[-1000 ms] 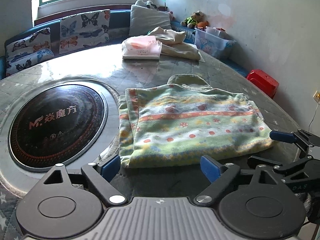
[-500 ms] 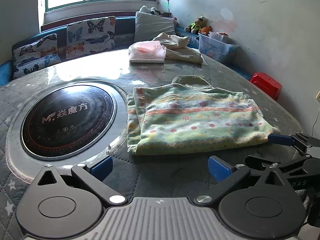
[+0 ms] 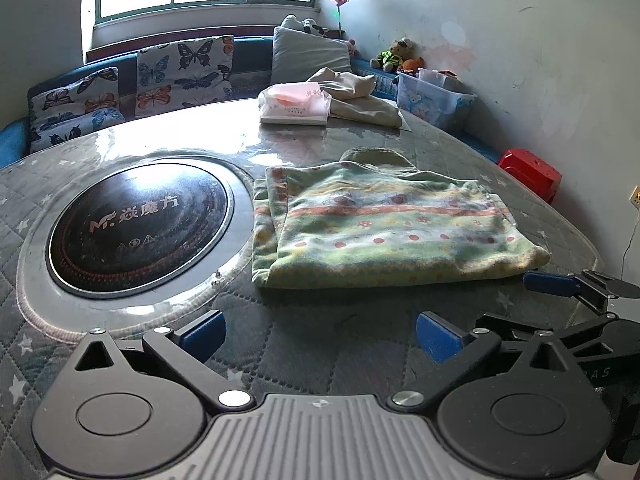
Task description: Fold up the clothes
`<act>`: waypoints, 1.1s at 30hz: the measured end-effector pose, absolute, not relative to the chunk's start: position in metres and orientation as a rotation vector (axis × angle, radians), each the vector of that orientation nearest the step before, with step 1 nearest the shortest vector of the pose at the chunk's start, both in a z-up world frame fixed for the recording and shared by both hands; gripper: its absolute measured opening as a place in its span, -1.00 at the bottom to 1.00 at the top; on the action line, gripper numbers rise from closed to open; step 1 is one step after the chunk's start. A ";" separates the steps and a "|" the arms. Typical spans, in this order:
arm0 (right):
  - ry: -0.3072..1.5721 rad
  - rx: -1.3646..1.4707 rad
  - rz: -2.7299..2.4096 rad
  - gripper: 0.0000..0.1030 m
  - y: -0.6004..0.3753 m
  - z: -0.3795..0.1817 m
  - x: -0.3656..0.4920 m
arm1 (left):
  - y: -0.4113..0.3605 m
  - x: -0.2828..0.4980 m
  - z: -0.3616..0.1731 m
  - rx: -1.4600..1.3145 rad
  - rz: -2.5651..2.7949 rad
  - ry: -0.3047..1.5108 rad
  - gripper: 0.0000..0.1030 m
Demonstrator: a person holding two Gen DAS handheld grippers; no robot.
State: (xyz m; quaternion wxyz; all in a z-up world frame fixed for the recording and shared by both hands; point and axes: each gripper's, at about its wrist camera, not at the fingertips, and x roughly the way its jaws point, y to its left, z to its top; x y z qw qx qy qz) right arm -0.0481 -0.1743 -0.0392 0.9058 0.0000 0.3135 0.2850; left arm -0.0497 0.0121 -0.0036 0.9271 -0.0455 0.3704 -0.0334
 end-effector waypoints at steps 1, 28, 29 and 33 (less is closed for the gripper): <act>0.648 0.006 0.589 1.00 -0.175 -0.039 -0.049 | 0.012 -0.051 -0.004 -0.094 -0.067 0.759 1.00; 0.621 -0.071 0.608 1.00 -0.158 -0.038 -0.070 | 0.027 -0.068 -0.009 -0.145 -0.021 0.741 1.00; 0.619 -0.074 0.608 1.00 -0.157 -0.038 -0.071 | 0.027 -0.068 -0.009 -0.146 -0.020 0.740 1.00; 0.623 -0.090 0.615 1.00 -0.155 -0.039 -0.071 | 0.024 -0.070 -0.009 -0.147 -0.017 0.741 1.00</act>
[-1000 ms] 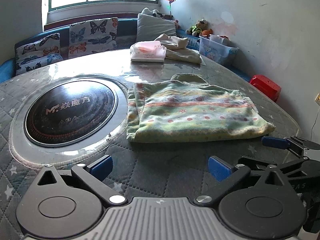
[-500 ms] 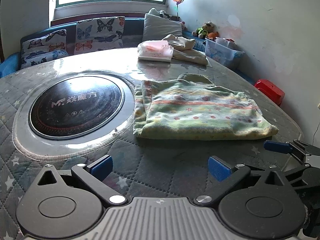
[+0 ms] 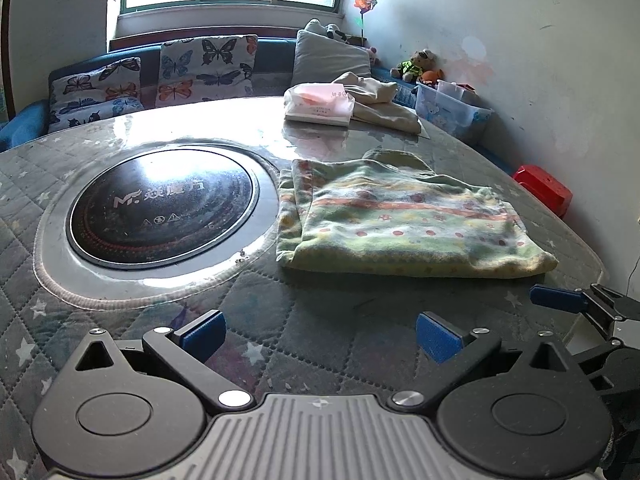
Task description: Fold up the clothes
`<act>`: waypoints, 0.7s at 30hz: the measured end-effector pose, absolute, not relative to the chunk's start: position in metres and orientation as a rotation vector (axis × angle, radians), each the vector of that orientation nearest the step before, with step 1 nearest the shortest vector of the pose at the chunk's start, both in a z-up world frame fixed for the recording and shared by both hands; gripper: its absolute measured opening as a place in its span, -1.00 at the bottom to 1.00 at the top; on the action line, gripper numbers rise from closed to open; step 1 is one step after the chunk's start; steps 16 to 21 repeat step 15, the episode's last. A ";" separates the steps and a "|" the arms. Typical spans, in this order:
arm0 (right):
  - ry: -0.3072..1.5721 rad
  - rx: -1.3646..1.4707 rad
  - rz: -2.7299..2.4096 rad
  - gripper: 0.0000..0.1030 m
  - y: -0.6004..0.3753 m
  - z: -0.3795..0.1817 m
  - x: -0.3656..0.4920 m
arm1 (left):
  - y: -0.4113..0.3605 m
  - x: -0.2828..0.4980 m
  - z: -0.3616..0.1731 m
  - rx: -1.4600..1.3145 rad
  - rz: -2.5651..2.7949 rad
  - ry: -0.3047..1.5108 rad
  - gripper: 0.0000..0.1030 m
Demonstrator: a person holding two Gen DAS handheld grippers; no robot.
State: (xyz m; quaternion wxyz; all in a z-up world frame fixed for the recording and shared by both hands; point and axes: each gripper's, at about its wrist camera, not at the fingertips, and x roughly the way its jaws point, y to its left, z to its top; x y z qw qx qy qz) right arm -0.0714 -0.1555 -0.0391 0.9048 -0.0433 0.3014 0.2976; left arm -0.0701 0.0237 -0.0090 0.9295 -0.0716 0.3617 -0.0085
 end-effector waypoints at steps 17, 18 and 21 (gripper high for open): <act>0.641 -0.073 0.572 1.00 -0.156 -0.040 -0.044 | 0.008 -0.045 -0.004 -0.100 -0.055 0.739 1.00; 0.641 -0.073 0.572 1.00 -0.156 -0.040 -0.044 | 0.008 -0.045 -0.004 -0.100 -0.055 0.739 1.00; 0.641 -0.073 0.572 1.00 -0.156 -0.040 -0.044 | 0.008 -0.045 -0.004 -0.100 -0.055 0.739 1.00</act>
